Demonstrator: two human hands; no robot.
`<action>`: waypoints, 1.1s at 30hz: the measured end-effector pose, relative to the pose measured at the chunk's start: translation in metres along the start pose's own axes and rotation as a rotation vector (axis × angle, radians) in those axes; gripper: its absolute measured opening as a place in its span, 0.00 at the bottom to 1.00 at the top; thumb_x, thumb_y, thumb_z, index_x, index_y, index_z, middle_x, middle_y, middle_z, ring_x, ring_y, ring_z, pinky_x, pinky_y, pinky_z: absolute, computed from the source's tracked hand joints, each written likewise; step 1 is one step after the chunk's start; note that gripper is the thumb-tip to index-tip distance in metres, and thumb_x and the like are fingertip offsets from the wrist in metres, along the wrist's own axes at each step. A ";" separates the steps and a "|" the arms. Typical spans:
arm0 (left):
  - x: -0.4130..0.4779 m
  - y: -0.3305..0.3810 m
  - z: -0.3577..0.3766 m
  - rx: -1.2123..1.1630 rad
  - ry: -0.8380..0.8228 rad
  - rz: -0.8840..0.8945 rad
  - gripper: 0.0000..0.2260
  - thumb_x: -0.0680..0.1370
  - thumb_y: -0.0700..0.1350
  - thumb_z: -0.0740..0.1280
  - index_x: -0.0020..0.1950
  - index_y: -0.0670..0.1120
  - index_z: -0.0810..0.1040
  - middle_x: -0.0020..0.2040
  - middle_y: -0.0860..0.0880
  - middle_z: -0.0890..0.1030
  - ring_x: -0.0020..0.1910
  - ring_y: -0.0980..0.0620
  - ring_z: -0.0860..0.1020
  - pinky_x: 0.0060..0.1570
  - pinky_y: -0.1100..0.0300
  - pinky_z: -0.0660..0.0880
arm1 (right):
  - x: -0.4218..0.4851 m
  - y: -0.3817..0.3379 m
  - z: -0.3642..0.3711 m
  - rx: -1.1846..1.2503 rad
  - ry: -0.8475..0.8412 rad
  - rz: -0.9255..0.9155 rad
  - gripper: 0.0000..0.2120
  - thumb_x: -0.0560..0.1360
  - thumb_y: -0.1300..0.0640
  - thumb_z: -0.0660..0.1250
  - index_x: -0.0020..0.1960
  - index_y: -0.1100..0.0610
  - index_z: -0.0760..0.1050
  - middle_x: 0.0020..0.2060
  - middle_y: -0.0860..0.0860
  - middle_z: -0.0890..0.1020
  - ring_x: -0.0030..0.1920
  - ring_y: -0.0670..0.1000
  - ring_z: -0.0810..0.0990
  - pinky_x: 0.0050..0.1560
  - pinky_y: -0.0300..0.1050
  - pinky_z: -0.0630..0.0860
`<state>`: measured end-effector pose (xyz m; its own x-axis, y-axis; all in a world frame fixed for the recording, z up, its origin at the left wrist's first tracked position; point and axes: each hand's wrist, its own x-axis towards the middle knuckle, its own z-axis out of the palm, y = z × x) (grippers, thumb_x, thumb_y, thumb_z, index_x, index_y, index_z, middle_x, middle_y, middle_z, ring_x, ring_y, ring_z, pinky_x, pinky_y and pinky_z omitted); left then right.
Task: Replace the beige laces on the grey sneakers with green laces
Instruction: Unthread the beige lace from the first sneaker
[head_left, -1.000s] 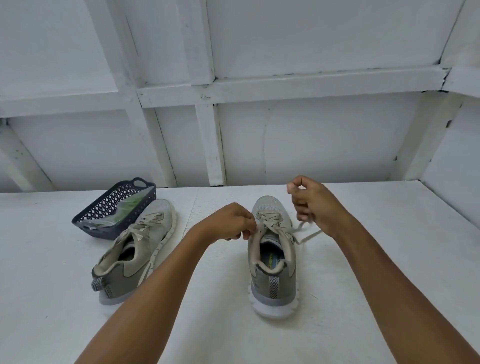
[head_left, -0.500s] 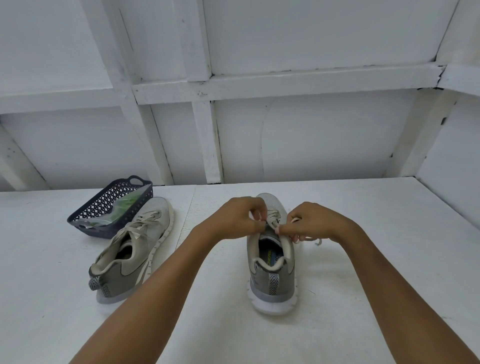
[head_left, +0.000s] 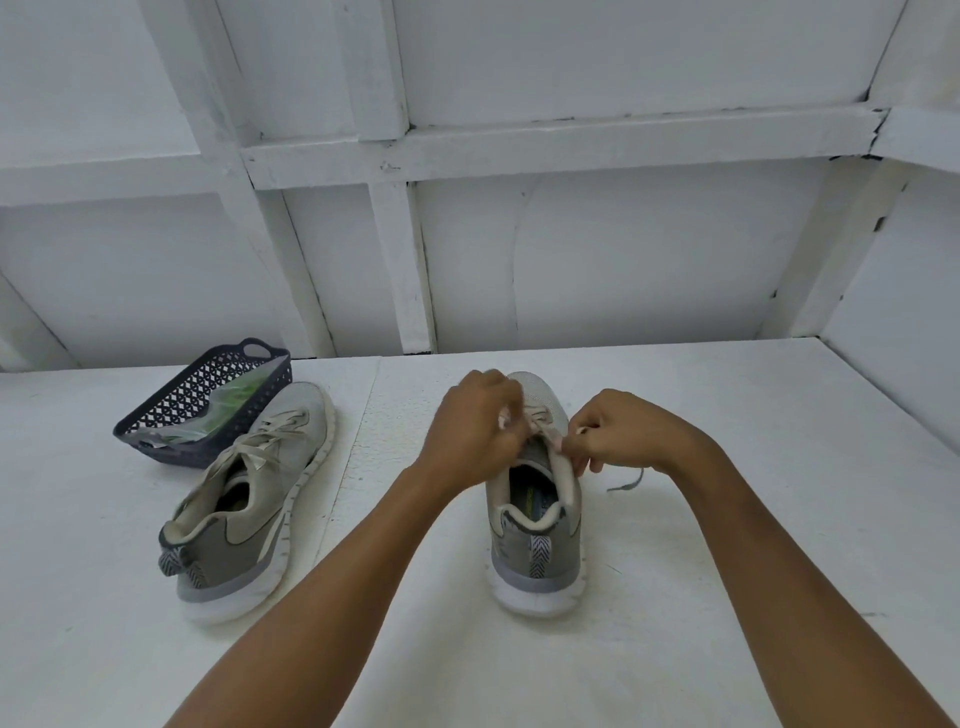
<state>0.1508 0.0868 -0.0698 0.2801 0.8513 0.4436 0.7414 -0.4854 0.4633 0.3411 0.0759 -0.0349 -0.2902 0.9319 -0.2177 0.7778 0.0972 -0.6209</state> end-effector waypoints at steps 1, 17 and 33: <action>0.002 -0.002 -0.002 -0.046 0.068 -0.091 0.05 0.75 0.44 0.69 0.42 0.43 0.78 0.43 0.47 0.79 0.45 0.48 0.75 0.46 0.49 0.74 | -0.001 0.000 -0.001 -0.013 -0.002 -0.001 0.11 0.75 0.56 0.68 0.38 0.58 0.83 0.33 0.47 0.85 0.33 0.43 0.81 0.38 0.36 0.72; 0.006 0.005 -0.006 0.251 -0.234 0.206 0.08 0.77 0.47 0.68 0.55 0.51 0.82 0.58 0.51 0.78 0.60 0.49 0.71 0.55 0.52 0.67 | 0.006 -0.014 -0.003 0.118 -0.111 0.091 0.10 0.74 0.66 0.63 0.42 0.68 0.82 0.36 0.57 0.84 0.37 0.53 0.81 0.44 0.41 0.77; 0.017 0.014 -0.022 -0.457 -0.252 -0.231 0.04 0.80 0.42 0.65 0.46 0.47 0.77 0.32 0.56 0.74 0.32 0.59 0.70 0.37 0.64 0.69 | 0.010 -0.013 -0.007 0.013 -0.186 0.135 0.10 0.74 0.61 0.63 0.44 0.66 0.82 0.41 0.55 0.86 0.39 0.53 0.83 0.39 0.43 0.67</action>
<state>0.1525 0.0900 -0.0388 0.3203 0.9395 0.1212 0.4774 -0.2706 0.8360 0.3315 0.0863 -0.0236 -0.2827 0.8557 -0.4335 0.8096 -0.0295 -0.5863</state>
